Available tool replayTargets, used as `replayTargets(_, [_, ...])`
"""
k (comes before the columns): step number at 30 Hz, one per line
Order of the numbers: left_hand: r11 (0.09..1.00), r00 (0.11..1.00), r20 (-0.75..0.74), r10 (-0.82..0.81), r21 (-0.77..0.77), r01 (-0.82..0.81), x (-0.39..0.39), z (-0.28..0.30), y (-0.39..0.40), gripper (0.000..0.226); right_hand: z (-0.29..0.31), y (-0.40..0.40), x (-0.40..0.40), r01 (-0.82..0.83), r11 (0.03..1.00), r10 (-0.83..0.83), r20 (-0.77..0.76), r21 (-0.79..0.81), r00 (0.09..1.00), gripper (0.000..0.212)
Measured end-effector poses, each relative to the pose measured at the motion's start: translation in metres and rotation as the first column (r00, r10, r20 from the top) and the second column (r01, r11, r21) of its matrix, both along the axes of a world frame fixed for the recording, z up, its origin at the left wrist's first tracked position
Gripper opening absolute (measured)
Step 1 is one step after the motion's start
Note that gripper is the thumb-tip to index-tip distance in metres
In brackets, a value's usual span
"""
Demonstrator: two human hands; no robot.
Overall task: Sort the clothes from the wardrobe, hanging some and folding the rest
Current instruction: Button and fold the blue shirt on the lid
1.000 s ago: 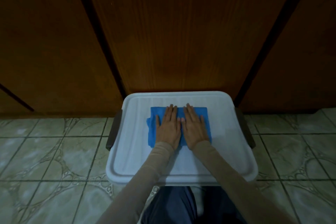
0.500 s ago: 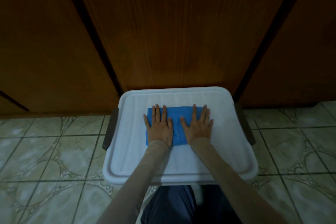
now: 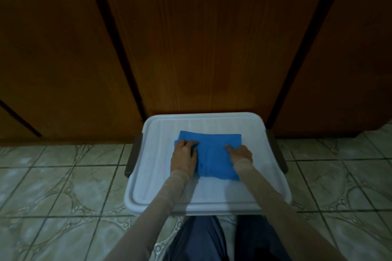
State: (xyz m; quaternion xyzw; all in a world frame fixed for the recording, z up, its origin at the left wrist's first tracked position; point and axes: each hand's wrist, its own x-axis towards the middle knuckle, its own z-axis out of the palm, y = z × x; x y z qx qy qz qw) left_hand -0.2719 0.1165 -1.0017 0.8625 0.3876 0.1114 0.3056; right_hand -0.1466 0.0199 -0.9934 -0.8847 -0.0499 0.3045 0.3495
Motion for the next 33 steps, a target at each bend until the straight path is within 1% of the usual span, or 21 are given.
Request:
replayTargets(2, [0.998, 0.998, 0.030, -0.053, -0.039, 0.054, 0.006, 0.007, -0.003, 0.032, 0.015, -0.006, 0.002, 0.053, 0.998, -0.054, 0.023, 0.041, 0.998, 0.052])
replayTargets(4, [0.989, 0.992, 0.097, -0.084, -0.111, 0.094, 0.014, 0.015, -0.009, 0.031, 0.035, -0.012, 0.007, 0.098, 0.991, -0.106, 0.092, 0.086, 0.990, 0.048])
replayTargets(6, [0.974, 0.981, 0.179, -0.078, -0.198, 0.114, 0.021, 0.023, -0.016, 0.030, 0.057, -0.019, 0.011, 0.118, 0.984, -0.143, 0.208, 0.131, 0.967, 0.047])
replayTargets(8, [0.953, 0.969, 0.238, -0.065, -0.273, 0.131, 0.026, 0.031, -0.021, 0.028, 0.076, -0.024, 0.015, 0.101, 0.981, -0.153, 0.347, 0.163, 0.925, 0.045])
replayTargets(10, [0.914, 0.959, 0.279, -0.040, -0.378, 0.148, 0.028, 0.041, -0.024, 0.028, 0.093, -0.026, 0.016, 0.063, 0.988, -0.124, 0.492, 0.138, 0.862, 0.043])
replayTargets(12, [0.855, 0.954, 0.299, 0.009, -0.497, 0.148, 0.027, 0.051, -0.024, 0.030, 0.103, -0.025, 0.011, 0.000, 0.996, -0.055, 0.616, 0.088, 0.785, 0.040])
replayTargets(14, [0.783, 0.956, 0.288, 0.059, -0.607, 0.135, 0.023, 0.060, -0.023, 0.033, 0.109, -0.020, -0.002, -0.071, 0.997, 0.024, 0.676, 0.042, 0.736, 0.039])
replayTargets(16, [0.703, 0.955, 0.268, 0.129, -0.703, 0.103, 0.018, 0.064, -0.019, 0.037, 0.108, -0.011, -0.022, -0.159, 0.987, 0.125, 0.681, -0.012, 0.721, 0.043])
replayTargets(19, [0.572, 0.920, 0.244, 0.307, -0.819, 0.026, 0.003, 0.063, -0.010, 0.042, 0.099, 0.012, -0.058, -0.311, 0.940, 0.327, 0.641, -0.144, 0.694, 0.051])
replayTargets(21, [0.504, 0.886, 0.201, 0.417, -0.863, -0.041, -0.013, 0.056, -0.002, 0.039, 0.090, 0.028, -0.082, -0.388, 0.892, 0.448, 0.576, -0.232, 0.684, 0.054])
replayTargets(23, [0.425, 0.844, 0.155, 0.514, -0.900, -0.094, -0.032, 0.048, 0.006, 0.036, 0.079, 0.042, -0.102, -0.448, 0.846, 0.532, 0.503, -0.289, 0.681, 0.054])
replayTargets(26, [0.331, 0.776, 0.111, 0.621, -0.934, -0.131, -0.055, 0.033, 0.021, 0.047, 0.060, 0.055, -0.124, -0.584, 0.768, 0.641, 0.345, -0.265, 0.686, 0.052])
replayTargets(27, [0.316, 0.759, 0.103, 0.642, -0.939, -0.139, -0.061, 0.030, 0.024, 0.046, 0.053, 0.057, -0.127, -0.636, 0.737, 0.675, 0.292, -0.229, 0.678, 0.050])
replayTargets(28, [0.327, 0.752, 0.101, 0.651, -0.932, -0.158, -0.066, 0.025, 0.027, 0.043, 0.048, 0.059, -0.129, -0.675, 0.714, 0.698, 0.256, -0.184, 0.669, 0.046])
replayTargets(29, [0.333, 0.748, 0.093, 0.657, -0.926, -0.178, -0.068, 0.023, 0.030, 0.039, 0.042, 0.059, -0.127, -0.690, 0.713, 0.697, 0.241, -0.127, 0.676, 0.040])
replayTargets(31, [0.381, 0.746, 0.082, 0.660, -0.893, -0.239, -0.068, 0.015, 0.036, 0.034, 0.036, 0.058, -0.118, -0.636, 0.772, 0.611, 0.264, 0.012, 0.746, 0.028])
replayTargets(32, [0.423, 0.756, 0.086, 0.649, -0.866, -0.265, -0.068, 0.011, 0.037, 0.031, 0.034, 0.056, -0.110, -0.577, 0.814, 0.538, 0.295, 0.059, 0.789, 0.025])
replayTargets(33, [0.452, 0.760, 0.093, 0.643, -0.847, -0.278, -0.066, 0.007, 0.038, 0.035, 0.033, 0.053, -0.100, -0.509, 0.858, 0.459, 0.339, 0.071, 0.821, 0.024])
